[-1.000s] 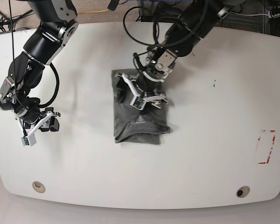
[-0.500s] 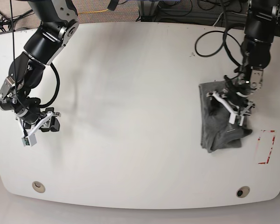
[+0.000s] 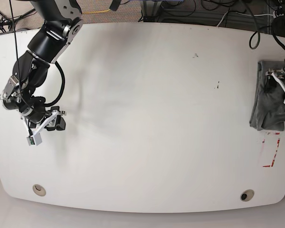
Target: Fold the T-shirt properly
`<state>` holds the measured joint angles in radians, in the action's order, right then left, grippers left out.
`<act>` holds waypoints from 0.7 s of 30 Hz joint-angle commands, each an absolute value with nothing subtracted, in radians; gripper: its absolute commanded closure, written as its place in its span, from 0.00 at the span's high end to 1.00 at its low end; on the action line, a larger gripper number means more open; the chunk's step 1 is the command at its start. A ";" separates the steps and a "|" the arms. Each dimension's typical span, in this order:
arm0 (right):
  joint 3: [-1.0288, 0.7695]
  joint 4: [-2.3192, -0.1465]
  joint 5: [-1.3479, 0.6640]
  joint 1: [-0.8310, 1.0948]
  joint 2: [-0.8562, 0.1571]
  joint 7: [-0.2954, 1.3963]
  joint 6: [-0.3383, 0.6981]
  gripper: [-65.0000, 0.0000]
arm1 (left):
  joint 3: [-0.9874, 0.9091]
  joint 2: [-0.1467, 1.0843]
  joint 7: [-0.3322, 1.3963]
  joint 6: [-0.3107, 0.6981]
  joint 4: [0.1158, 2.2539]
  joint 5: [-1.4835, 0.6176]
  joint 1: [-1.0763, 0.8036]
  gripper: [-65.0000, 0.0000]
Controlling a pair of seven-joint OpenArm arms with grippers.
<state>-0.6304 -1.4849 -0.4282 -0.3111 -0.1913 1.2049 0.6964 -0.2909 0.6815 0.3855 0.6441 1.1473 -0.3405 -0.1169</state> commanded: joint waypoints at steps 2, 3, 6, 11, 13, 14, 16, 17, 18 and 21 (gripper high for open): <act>-0.631 -1.504 -0.443 -0.311 -0.182 1.187 0.698 0.36 | -0.334 0.740 0.383 0.698 1.156 -0.343 -0.125 0.74; -0.631 -1.504 -0.443 -0.305 -0.180 1.187 0.698 0.36 | -0.338 0.746 0.383 0.698 1.156 -0.343 -0.125 0.74; -0.630 -1.512 -0.443 -0.292 -0.177 1.187 0.698 0.36 | -0.341 0.774 0.400 0.698 1.168 -0.344 -0.125 0.74; -0.631 -1.572 -0.440 -0.257 -0.177 1.181 0.698 0.36 | -0.433 0.776 0.510 0.698 1.325 -0.344 -0.134 0.74; -0.630 -1.593 -0.438 -0.252 -0.176 1.181 0.698 0.36 | -0.461 0.753 0.538 0.698 1.386 -0.344 -0.145 0.74; -0.630 -1.606 -0.438 -0.243 -0.174 1.181 0.698 0.36 | -0.473 0.734 0.549 0.698 1.426 -0.344 -0.147 0.74; -0.628 -1.624 -0.437 -0.229 -0.162 1.171 0.698 0.36 | -0.484 0.697 0.553 0.698 1.494 -0.340 -0.147 0.74; -0.628 -1.635 -0.437 -0.222 -0.159 1.158 0.698 0.36 | -0.483 0.677 0.553 0.698 1.517 -0.338 -0.147 0.74; -0.627 -1.649 -0.435 -0.214 -0.157 1.132 0.698 0.36 | -0.478 0.645 0.552 0.698 1.544 -0.337 -0.147 0.74; -0.581 -1.659 -0.406 -0.176 -0.160 1.053 0.698 0.36 | -0.450 0.561 0.549 0.644 1.607 -0.303 -0.114 0.74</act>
<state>-0.6201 -1.6302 -0.4210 -0.1822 -0.1436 1.1351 0.6964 -0.4549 0.5812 0.5667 0.6964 1.5578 -0.3237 -0.1474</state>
